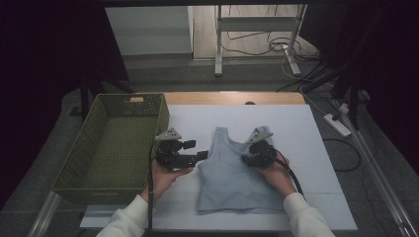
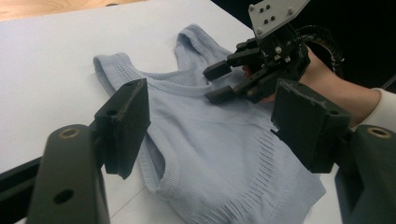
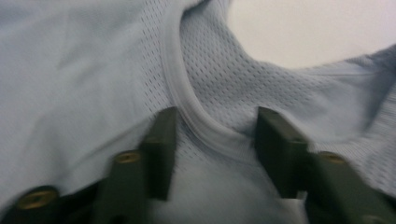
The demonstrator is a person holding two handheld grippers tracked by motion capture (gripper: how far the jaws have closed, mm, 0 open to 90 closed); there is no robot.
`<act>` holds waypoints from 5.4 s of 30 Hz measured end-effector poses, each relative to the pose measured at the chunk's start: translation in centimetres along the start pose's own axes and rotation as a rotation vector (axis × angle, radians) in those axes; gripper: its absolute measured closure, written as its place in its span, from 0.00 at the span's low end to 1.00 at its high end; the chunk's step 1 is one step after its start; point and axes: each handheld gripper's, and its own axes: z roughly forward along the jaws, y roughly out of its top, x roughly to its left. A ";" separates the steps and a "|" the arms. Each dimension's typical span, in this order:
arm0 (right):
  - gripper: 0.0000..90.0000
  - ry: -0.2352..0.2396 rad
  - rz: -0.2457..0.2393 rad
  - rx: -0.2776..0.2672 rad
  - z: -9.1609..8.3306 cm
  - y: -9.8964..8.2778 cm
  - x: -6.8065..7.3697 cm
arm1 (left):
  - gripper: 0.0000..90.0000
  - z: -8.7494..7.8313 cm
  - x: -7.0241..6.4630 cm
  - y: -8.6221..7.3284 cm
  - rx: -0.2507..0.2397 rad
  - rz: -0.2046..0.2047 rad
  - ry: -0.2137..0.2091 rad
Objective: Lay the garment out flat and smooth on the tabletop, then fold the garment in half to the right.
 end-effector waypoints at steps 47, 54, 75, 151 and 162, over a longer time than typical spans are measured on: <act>0.51 0.083 0.089 -0.235 -3.8 1.3 1.2 | 0.31 0.1 0.2 -0.1 0.000 -0.006 0.008; 0.50 0.107 0.050 -0.265 -4.6 1.3 2.5 | 0.30 0.1 0.2 -0.1 -0.002 -0.007 0.008; 0.47 0.175 0.008 -0.328 -8.2 -1.1 5.4 | 0.30 0.0 0.4 0.0 -0.004 -0.008 0.007; 0.43 0.459 -0.305 -0.169 -3.7 0.4 18.4 | 0.30 0.5 0.8 -0.3 0.013 -0.011 0.024; 0.42 0.413 -0.333 -0.047 -2.0 -0.6 18.7 | 0.30 0.5 0.9 -0.4 0.012 -0.014 0.023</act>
